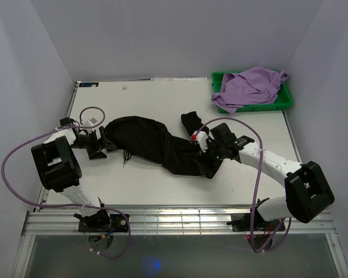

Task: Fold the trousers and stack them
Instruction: Flatten the trousers out

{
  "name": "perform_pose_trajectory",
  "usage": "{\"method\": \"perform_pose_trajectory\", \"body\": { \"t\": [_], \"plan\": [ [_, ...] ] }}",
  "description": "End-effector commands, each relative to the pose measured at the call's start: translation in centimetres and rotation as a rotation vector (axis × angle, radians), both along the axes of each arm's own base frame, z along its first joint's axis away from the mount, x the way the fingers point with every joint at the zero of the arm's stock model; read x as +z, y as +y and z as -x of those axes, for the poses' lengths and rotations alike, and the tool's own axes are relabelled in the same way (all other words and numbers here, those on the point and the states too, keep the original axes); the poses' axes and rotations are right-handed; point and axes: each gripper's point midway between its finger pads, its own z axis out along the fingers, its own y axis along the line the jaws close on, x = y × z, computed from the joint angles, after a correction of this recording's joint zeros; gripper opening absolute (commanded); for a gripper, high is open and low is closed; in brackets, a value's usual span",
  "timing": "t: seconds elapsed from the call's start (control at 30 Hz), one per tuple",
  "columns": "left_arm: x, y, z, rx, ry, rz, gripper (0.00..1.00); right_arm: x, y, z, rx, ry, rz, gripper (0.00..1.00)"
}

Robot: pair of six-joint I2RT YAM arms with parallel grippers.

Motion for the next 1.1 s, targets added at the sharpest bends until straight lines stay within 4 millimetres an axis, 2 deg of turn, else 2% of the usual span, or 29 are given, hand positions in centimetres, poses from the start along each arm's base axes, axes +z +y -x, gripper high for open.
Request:
{"method": "perform_pose_trajectory", "body": {
  "t": [0.0, 0.13, 0.2, 0.3, 0.4, 0.47, 0.5, 0.53, 0.6, 0.63, 0.67, 0.7, 0.73, 0.77, 0.8, 0.87, 0.93, 1.0, 1.07],
  "plan": [
    [1.2, -0.9, -1.8, 0.13, -0.073, 0.068, 0.95, -0.6, 0.7, -1.1, 0.071, -0.194, 0.056, 0.94],
    [-0.9, -0.2, -2.5, 0.217, -0.059, 0.041, 0.93, -2.3, 1.2, -1.2, 0.105, -0.304, 0.103, 0.97],
    [-2.1, 0.5, -2.7, 0.257, -0.042, 0.009, 0.9, -2.9, 0.9, -1.9, 0.082, -0.357, 0.149, 0.97],
    [-2.7, 1.5, -3.7, 0.31, -0.061, -0.036, 0.84, -3.6, 0.7, -3.2, 0.043, -0.435, 0.184, 0.96],
    [-3.6, 2.2, -4.0, 0.334, -0.055, -0.065, 0.73, -4.0, 0.4, -4.5, 0.002, -0.492, 0.207, 0.9],
    [-3.9, 2.6, -4.1, 0.341, -0.042, -0.084, 0.65, -4.3, -0.1, -5.2, -0.022, -0.531, 0.232, 0.8],
    [-4.0, 2.9, -4.3, 0.346, -0.04, -0.101, 0.63, -4.4, -0.3, -5.4, -0.033, -0.54, 0.241, 0.74],
    [-4.0, 3.1, -4.5, 0.345, -0.044, -0.109, 0.6, -4.4, -0.3, -5.6, -0.04, -0.549, 0.24, 0.61],
    [-3.8, 3.5, -4.9, 0.34, -0.056, -0.125, 0.46, -3.8, -0.3, -6.0, -0.057, -0.569, 0.238, 0.47],
    [-3.8, 3.7, -4.9, 0.337, -0.049, -0.137, 0.42, -3.3, -0.2, -6.1, -0.062, -0.579, 0.229, 0.3],
    [-3.3, 4.1, -5.5, 0.331, -0.066, -0.152, 0.36, -2.7, -0.3, -6.3, -0.073, -0.592, 0.225, 0.21],
    [-3.1, 4.5, -5.6, 0.311, -0.082, -0.178, 0.23, -1.3, -0.4, -6.6, -0.089, -0.618, 0.211, 0.11],
    [-3.0, 4.9, -5.5, 0.307, -0.074, -0.207, 0.16, -0.6, -0.5, -6.6, -0.098, -0.634, 0.205, 0.08],
    [-2.3, 5.5, -6.1, 0.298, -0.094, -0.233, 0.1, 0.3, -0.7, -6.8, -0.109, -0.646, 0.191, 0.08],
    [-2.1, 5.9, -6.1, 0.261, -0.114, -0.268, 0.0, 2.2, -0.9, -6.7, -0.119, -0.671, 0.164, 0.08],
    [-1.6, 6.9, -5.9, 0.24, -0.113, -0.32, 0.0, 3.8, -1.8, -6.9, -0.145, -0.67, 0.168, 0.08],
    [-1.0, 7.8, -5.6, 0.182, -0.132, -0.374, 0.0, 4.2, -3.4, -7.1, -0.18, -0.619, 0.182, 0.08],
    [-0.4, 8.6, -5.6, 0.128, -0.144, -0.42, 0.0, 5.0, -3.9, -7.0, -0.181, -0.608, 0.156, 0.08],
    [-0.6, 9.3, -4.2, 0.013, -0.127, -0.483, 0.0, 6.2, -4.9, -7.1, -0.186, -0.604, 0.146, 0.08]
  ]
}}
